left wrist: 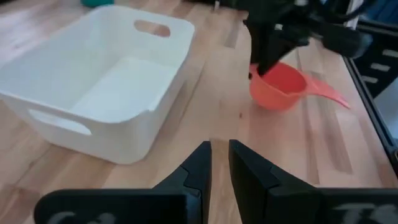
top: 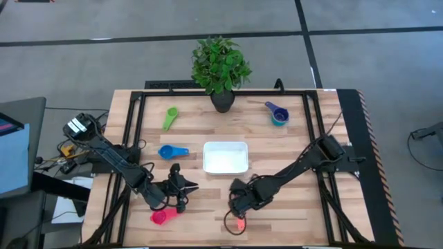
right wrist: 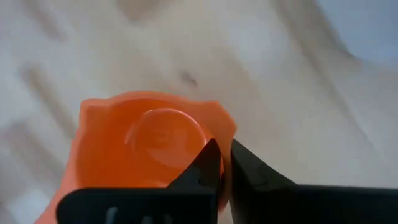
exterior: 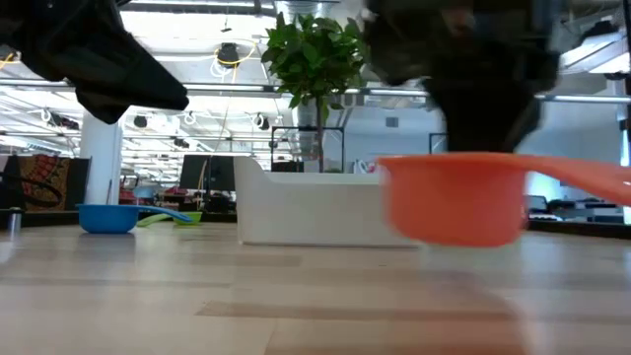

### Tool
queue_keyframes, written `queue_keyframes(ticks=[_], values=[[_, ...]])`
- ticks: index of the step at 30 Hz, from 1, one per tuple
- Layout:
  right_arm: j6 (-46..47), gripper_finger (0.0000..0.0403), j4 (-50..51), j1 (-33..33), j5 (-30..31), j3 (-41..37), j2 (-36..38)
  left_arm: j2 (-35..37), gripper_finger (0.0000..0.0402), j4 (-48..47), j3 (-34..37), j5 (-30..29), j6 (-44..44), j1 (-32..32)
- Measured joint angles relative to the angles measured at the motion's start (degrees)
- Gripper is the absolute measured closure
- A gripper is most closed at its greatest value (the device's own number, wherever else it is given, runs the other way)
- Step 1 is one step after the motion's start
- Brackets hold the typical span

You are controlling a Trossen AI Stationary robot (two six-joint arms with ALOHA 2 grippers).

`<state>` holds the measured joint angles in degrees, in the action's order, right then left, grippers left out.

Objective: Nest measuring cups in basket
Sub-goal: Stack the orange measuring cup on top of the dark blue measuring cup

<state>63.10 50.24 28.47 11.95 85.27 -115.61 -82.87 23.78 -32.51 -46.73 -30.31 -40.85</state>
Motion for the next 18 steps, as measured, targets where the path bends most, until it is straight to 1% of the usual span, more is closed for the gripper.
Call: queue_keyframes(ticks=[4,8,12,18], values=[[9.9,0.0384,9.9,1.4,-0.8,-1.0,0.2,0.0,0.0358,-0.2,0.0,0.0,0.4,0.2],[18.1,0.0385,11.0,3.2,-3.0,-4.3,0.5,0.0,0.0358,-0.4,0.0,0.0,0.6,0.3],[23.4,0.0357,10.6,4.9,-5.1,-5.9,0.5,0.0,0.0358,-0.3,0.0,0.0,0.6,0.3],[23.1,0.0305,11.5,7.0,-4.8,-6.0,1.0,0.0,0.0358,-0.4,0.0,0.0,1.8,0.3]])
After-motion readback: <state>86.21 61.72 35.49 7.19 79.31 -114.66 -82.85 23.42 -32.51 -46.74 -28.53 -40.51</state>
